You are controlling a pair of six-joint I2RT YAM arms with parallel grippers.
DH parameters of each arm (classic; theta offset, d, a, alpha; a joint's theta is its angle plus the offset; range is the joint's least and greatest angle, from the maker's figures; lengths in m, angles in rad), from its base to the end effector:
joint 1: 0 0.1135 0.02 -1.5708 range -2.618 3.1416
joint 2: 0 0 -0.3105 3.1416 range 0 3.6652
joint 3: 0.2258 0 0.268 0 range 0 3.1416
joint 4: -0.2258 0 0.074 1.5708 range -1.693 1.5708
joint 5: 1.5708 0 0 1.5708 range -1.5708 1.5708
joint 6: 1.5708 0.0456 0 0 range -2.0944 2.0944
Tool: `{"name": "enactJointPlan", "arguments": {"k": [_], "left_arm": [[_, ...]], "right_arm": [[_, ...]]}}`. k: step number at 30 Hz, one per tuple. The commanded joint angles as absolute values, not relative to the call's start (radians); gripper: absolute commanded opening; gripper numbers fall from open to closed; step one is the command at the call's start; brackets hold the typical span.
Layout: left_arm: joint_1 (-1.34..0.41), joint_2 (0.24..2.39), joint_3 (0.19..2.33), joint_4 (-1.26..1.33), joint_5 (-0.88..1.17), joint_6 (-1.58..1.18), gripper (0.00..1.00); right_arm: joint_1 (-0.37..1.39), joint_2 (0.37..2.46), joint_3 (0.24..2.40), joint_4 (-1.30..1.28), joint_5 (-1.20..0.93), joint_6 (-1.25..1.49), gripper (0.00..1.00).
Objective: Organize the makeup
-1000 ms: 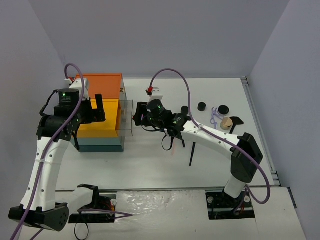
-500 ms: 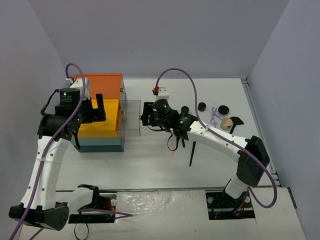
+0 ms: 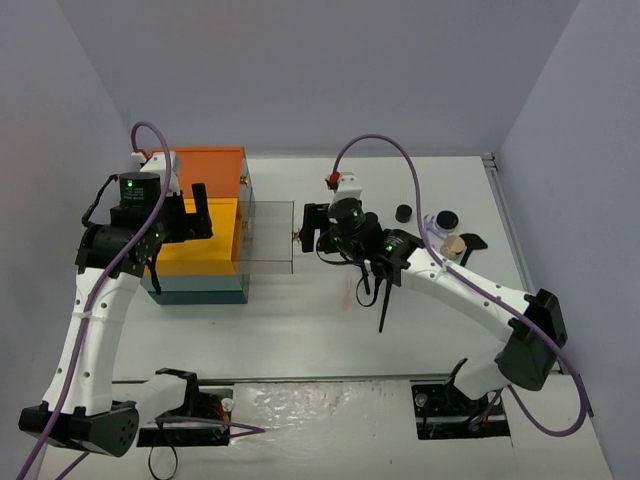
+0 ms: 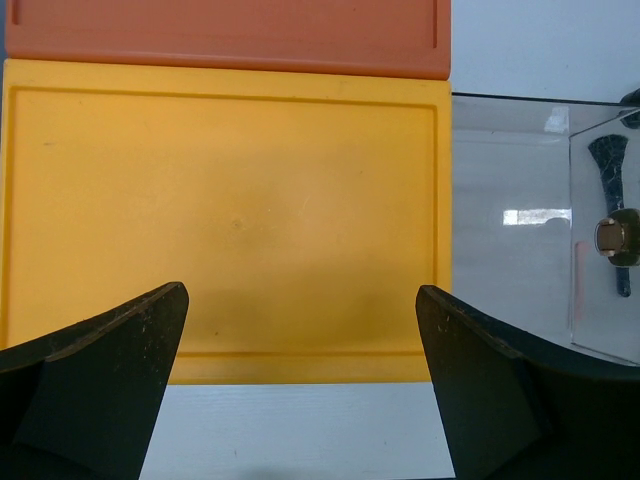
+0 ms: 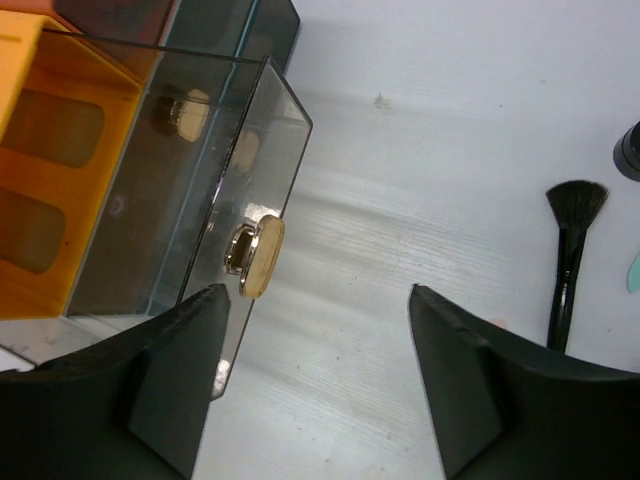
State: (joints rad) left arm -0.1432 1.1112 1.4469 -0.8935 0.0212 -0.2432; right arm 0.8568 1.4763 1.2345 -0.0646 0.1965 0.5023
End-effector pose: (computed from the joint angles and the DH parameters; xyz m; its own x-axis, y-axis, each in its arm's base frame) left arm 0.2083 -0.0310 0.4712 -0.5471 -0.1643 -0.8208 0.0296 0.9761 -0.2152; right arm 0.2502 0.2752 0.3825 -0.4713 0.1772 -0.8640 -0.4477 0.7960 0.4074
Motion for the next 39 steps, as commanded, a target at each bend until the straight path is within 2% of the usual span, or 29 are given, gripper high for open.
{"name": "enactJointPlan", "arguments": {"k": [1,3,5,10,16,28,33,37,39], "left_arm": [[-0.148,1.112,1.516,-0.848,0.020,-0.245,0.97],[-0.147,1.114,1.514,-0.847,0.020,-0.246,0.97],[-0.147,1.113,1.513,-0.848,0.026,-0.250,0.97],[-0.147,1.093,1.511,-0.854,0.021,-0.253,0.97],[-0.147,1.057,1.512,-0.890,0.014,-0.252,0.97],[-0.149,0.955,1.445,-0.954,-0.032,-0.242,0.97],[-0.149,0.930,1.434,-0.969,-0.048,-0.236,0.97],[-0.149,0.927,1.431,-0.971,-0.056,-0.234,0.97],[-0.150,0.927,1.432,-0.971,-0.060,-0.231,0.97]], "right_arm": [[0.850,1.355,1.208,-0.030,0.229,0.467,0.77],[0.850,1.344,1.192,-0.031,0.222,0.449,0.82],[0.845,1.334,1.173,-0.035,0.242,0.457,0.82],[0.824,1.349,1.053,-0.038,0.304,0.541,0.77],[0.822,1.430,0.945,-0.041,0.377,0.637,0.66],[0.795,1.684,0.932,0.013,0.369,0.649,0.62],[0.779,1.738,0.918,0.057,0.342,0.654,0.56],[0.771,1.765,0.887,0.079,0.323,0.659,0.46],[0.768,1.773,0.873,0.088,0.313,0.662,0.34]]}}
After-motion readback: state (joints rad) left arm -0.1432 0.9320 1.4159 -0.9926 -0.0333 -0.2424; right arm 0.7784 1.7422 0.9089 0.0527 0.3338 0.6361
